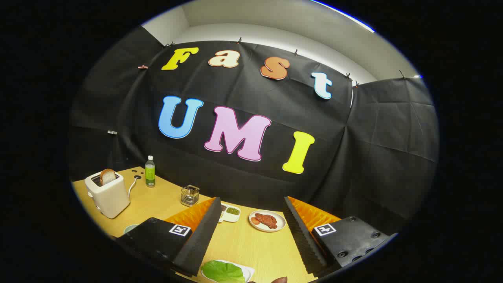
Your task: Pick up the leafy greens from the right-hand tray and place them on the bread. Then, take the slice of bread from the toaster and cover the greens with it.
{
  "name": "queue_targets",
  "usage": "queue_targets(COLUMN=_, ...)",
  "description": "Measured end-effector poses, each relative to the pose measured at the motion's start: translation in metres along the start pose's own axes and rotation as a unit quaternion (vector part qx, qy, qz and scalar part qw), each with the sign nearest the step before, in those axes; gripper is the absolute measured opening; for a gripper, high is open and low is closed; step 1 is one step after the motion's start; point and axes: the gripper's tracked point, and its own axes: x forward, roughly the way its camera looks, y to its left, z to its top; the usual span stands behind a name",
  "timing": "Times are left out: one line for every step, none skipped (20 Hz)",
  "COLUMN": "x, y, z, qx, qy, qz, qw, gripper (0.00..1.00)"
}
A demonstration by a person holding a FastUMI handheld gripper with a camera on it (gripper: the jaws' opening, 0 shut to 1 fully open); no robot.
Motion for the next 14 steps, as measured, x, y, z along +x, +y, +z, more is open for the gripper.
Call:
queue_targets(x=-0.0001, y=-0.0005, z=-0.0029, qx=-0.001, qy=0.005, qz=-0.001, qw=1.000, gripper=0.97)
queue_targets(x=-0.0005, y=-0.0010, z=-0.0046, qx=-0.001, qy=0.008, qz=-0.002, qw=1.000, gripper=0.98)
queue_targets(x=-0.0006, y=-0.0013, z=-0.0049, qx=0.000, qy=0.010, qz=-0.002, qw=1.000, gripper=0.97)
queue_targets(x=-0.0010, y=-0.0013, z=-0.0058, qx=0.002, qy=0.012, qz=-0.001, qw=1.000, gripper=0.97)
queue_targets(x=-0.0011, y=-0.0016, z=-0.0076, qx=0.003, qy=0.014, qz=-0.001, qw=1.000, gripper=0.97)
queue_targets(x=-0.0014, y=-0.0021, z=-0.0077, qx=0.003, qy=0.014, qz=-0.001, qw=1.000, gripper=0.97)
queue_targets(x=-0.0019, y=-0.0022, z=-0.0086, qx=0.003, qy=0.015, qz=-0.001, qw=1.000, gripper=0.97)
queue_targets(x=-0.0018, y=-0.0026, z=-0.0088, qx=0.003, qy=0.015, qz=-0.001, qw=1.000, gripper=0.97)
queue_targets(x=-0.0016, y=-0.0031, z=-0.0080, qx=0.003, qy=0.015, qz=-0.001, qw=1.000, gripper=0.97)
queue_targets(x=-0.0016, y=-0.0031, z=-0.0081, qx=0.004, qy=0.015, qz=-0.002, qw=1.000, gripper=0.97)
queue_targets(x=-0.0018, y=-0.0031, z=-0.0088, qx=0.005, qy=0.016, qz=-0.001, qw=1.000, gripper=0.97)
queue_targets(x=-0.0006, y=-0.0029, z=-0.0094, qx=0.006, qy=0.017, qz=-0.001, qw=1.000, gripper=0.97)
queue_targets(x=-0.0005, y=-0.0023, z=-0.0103, qx=0.007, qy=0.018, qz=0.000, qw=1.000, gripper=0.97)
queue_targets(x=-0.0007, y=-0.0020, z=-0.0101, qx=0.008, qy=0.018, qz=0.000, qw=1.000, gripper=0.97)
